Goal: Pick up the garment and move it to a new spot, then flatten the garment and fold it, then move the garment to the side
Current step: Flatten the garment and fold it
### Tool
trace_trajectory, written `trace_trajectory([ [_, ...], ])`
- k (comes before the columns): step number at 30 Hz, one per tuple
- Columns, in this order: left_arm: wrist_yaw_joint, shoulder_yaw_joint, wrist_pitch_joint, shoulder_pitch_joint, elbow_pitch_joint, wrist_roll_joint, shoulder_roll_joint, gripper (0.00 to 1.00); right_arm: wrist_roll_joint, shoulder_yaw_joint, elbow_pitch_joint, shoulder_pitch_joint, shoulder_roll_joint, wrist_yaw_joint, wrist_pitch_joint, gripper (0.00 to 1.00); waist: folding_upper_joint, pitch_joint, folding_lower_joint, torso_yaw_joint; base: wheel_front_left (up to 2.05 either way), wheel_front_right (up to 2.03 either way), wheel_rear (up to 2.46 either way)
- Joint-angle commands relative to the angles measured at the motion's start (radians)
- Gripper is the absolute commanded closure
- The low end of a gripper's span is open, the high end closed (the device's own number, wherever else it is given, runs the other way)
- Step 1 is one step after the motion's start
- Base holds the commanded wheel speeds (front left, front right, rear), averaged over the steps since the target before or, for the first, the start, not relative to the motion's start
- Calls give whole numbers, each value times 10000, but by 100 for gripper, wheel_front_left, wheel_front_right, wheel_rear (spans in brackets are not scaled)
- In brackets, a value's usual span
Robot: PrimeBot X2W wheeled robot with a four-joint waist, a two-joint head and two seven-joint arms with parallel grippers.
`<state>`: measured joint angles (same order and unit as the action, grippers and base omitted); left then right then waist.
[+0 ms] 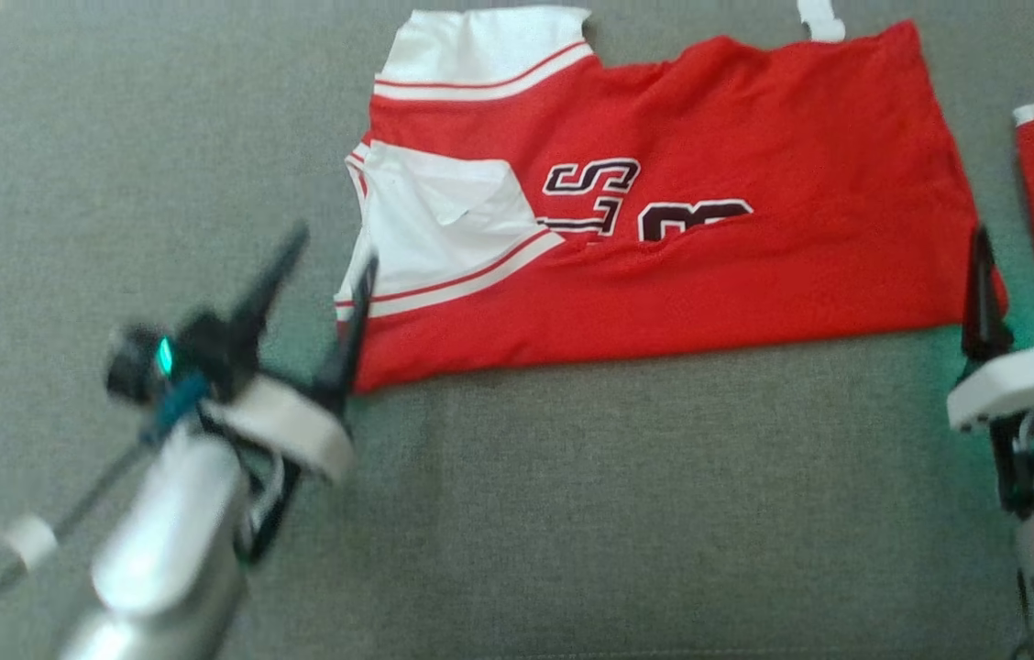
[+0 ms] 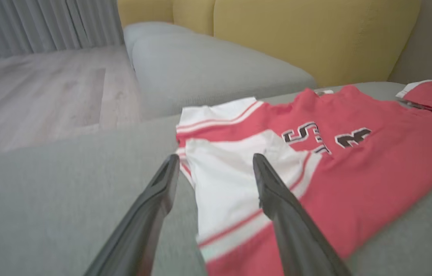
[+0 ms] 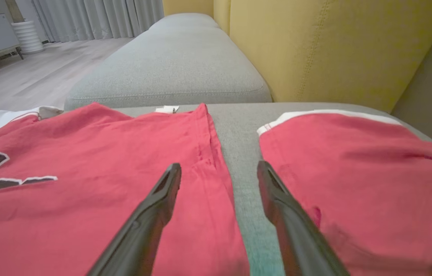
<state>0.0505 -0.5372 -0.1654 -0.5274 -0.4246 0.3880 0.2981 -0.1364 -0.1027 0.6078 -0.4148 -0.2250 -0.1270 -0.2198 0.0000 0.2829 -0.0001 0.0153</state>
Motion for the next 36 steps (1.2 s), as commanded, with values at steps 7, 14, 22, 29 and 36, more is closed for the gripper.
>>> trace_trajectory([
  [7,-271,407,291,1621,54,912,-243,0,-165,129,-110,742,99,-37,-246,0,0,-394,1,4,0,0,0],
  [14,-94,211,889,1874,-621,1199,-250,54,-435,481,58,604,111,-37,0,0,0,-282,1,-124,0,0,0],
  [22,143,60,658,1749,-895,1182,-139,100,-1023,802,840,205,-408,-37,578,0,0,-342,1,-68,0,0,0],
  [29,143,-5,409,1633,-931,1044,43,100,-1516,1247,1520,-130,-733,-37,1022,95,0,-336,1,59,0,0,0],
  [36,117,-95,196,1675,-917,973,84,100,-1627,1431,1916,-124,-1027,-37,1025,100,0,-517,1,139,0,0,0],
])
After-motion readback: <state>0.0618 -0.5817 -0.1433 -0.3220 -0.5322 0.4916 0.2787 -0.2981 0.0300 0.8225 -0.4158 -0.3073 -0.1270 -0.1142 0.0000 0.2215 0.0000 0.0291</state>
